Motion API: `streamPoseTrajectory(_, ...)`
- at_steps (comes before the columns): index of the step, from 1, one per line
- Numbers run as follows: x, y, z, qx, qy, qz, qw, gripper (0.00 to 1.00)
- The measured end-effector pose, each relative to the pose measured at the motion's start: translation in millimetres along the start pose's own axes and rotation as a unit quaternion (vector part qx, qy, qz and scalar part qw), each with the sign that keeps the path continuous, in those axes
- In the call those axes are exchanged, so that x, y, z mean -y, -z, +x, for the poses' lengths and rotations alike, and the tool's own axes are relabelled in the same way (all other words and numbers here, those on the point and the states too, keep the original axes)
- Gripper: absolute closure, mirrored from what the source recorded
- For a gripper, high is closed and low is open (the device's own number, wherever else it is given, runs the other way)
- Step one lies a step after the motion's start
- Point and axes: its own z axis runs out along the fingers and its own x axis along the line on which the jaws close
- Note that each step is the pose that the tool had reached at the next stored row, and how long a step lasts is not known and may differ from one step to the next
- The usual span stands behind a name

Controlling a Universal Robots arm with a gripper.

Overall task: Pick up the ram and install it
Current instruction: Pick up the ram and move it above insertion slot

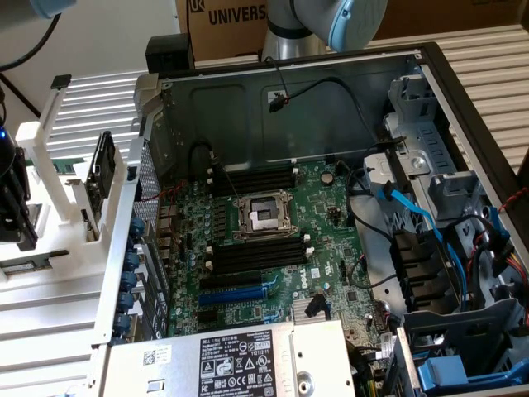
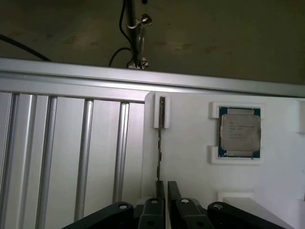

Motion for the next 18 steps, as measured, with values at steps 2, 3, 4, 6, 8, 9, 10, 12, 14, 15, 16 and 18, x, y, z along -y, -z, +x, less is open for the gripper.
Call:
streamPoseTrajectory(2,0.0,0.0,0.0,0.0000,0.000,0.0000,1.0000,0.82)
streamPoseTrajectory(3,0.0,0.0,0.0,0.0000,0.000,0.0000,1.0000,0.81)
streamPoseTrajectory(4,0.0,0.0,0.0,0.0000,0.000,0.0000,1.0000,0.81)
streamPoseTrajectory(6,0.0,0.0,0.0,0.0000,0.000,0.0000,1.0000,0.74)
streamPoseTrajectory(8,0.0,0.0,0.0,0.0000,0.000,0.0000,1.0000,0.74)
streamPoseTrajectory(9,0.0,0.0,0.0,0.0000,0.000,0.0000,1.0000,0.74)
streamPoseTrajectory(10,0.0,0.0,0.0,0.0000,0.000,0.0000,1.0000,0.74)
streamPoseTrajectory(12,0.0,-0.1,0.0,0.0000,0.000,-0.0001,1.0000,0.74)
streamPoseTrajectory(14,0.0,-0.6,0.1,0.0000,0.000,-0.0002,1.0000,0.74)
streamPoseTrajectory(15,0.1,-1.0,0.1,-0.0001,0.000,-0.0002,1.0000,0.74)
streamPoseTrajectory(16,0.0,-1.1,0.1,-0.0003,0.000,-0.0004,1.0000,0.74)
streamPoseTrajectory(18,0.1,-1.1,0.1,-0.0003,0.000,-0.0004,1.0000,0.74)
